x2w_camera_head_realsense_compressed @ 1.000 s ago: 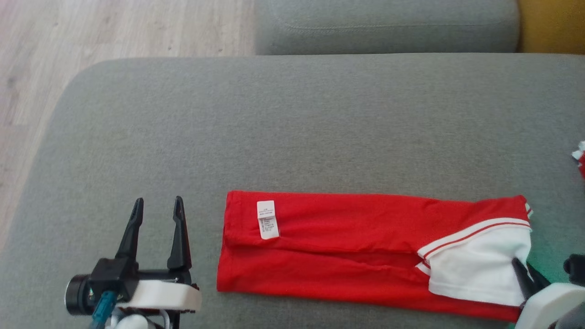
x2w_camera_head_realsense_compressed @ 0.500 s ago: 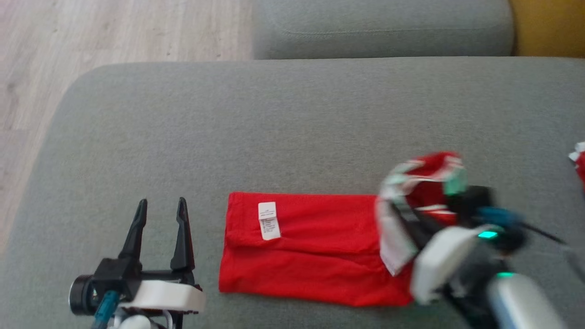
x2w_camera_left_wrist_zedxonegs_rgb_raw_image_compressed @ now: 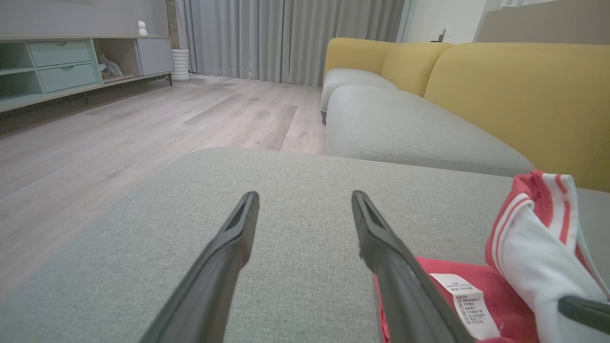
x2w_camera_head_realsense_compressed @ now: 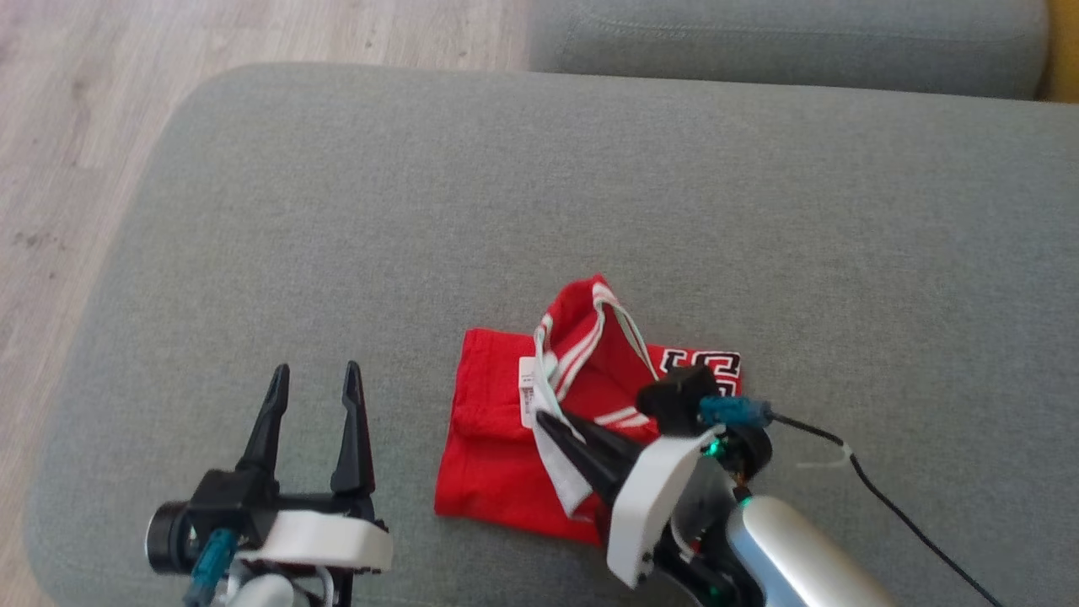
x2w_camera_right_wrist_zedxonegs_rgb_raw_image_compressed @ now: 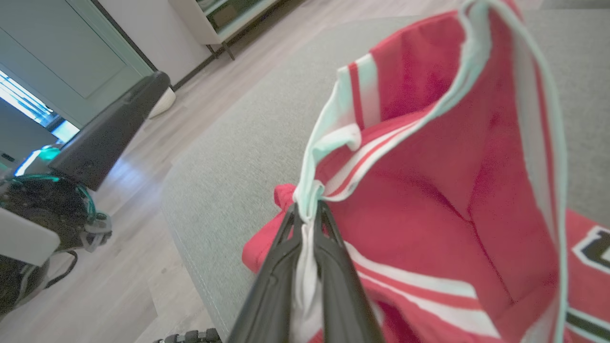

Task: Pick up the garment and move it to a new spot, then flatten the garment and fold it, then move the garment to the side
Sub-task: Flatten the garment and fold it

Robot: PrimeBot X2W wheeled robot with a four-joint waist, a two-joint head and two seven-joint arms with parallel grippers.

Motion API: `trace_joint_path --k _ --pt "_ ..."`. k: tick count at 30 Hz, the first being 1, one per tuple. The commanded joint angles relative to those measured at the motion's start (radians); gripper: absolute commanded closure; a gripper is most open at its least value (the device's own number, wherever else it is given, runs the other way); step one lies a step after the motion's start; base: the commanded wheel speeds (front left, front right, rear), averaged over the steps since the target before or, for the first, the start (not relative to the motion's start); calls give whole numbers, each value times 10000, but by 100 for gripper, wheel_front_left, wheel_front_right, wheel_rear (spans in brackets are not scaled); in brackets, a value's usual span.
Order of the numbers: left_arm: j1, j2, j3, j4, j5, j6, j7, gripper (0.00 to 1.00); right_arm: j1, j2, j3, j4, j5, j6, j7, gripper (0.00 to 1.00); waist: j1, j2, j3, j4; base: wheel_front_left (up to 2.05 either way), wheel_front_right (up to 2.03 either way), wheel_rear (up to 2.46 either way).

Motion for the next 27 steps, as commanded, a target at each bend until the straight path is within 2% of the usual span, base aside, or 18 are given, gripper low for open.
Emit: trace_joint_path --k 1,2,5,11,15,20,21,22,27 --pt "-599 71 320 -231 -6 -46 -98 0 -576 233 246 -200 168 -7 -404 100 -1 0 68 31 0 0 0" --pt "-622 59 323 -207 -5 -52 -106 0 -720 236 371 -65 316 -7 -641 100 -1 0 92 32 0 0 0" --pt "-660 25 326 -128 -10 -72 -129 0 -1102 239 940 266 849 -7 -1177 0 -1 0 131 3 0 0 0" --pt "-711 -6 344 12 13 -69 -166 0 -1702 241 1642 340 1123 -7 -3020 0 -1 0 183 -109 0 0 0" --pt "-691 -6 377 47 32 -59 -191 0 -1942 196 1240 98 507 -7 -4382 0 -1 0 191 -226 0 0 0" --pt "-587 37 469 23 39 -5 -215 0 -1486 -398 -925 -544 -900 -7 -5027 0 -1 0 142 -404 0 0 0" --pt "-562 58 483 15 56 14 -219 0 -1271 -536 -1464 -722 -1190 -7 -5014 0 -1 0 124 -441 0 0 0" --pt "-562 58 483 15 56 14 -219 0 -1271 -536 -1464 -722 -1190 -7 -5014 0 -1 0 124 -441 0 0 0" --pt "-422 208 540 22 107 117 -188 0 252 -963 -3974 -1731 -2244 -7 -4354 0 -1 0 -58 -626 0 0 0"
